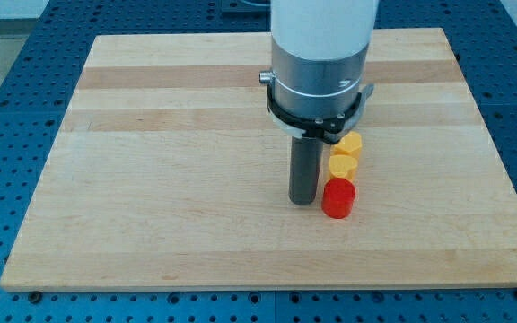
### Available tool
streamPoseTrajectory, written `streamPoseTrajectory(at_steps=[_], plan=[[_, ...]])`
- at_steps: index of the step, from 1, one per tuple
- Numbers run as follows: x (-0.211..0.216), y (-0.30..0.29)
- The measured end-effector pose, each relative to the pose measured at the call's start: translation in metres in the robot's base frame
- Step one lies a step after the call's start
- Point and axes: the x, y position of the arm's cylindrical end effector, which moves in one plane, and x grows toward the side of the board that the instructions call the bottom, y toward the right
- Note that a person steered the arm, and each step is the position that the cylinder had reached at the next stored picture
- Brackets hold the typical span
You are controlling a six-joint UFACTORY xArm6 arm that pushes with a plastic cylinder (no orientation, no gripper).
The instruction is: Point your arm at blue triangle
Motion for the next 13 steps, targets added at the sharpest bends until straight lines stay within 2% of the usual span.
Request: streamPoseTrajectory(at_steps=[2, 4, 5, 7, 10, 12, 13], plan=[[-0.007, 0.029], [-0.023, 0.034], [-0.026, 0.027], [-0.028, -0.051], [-0.044, -0.055], [-0.119, -0.032], [-0.119, -0.032]])
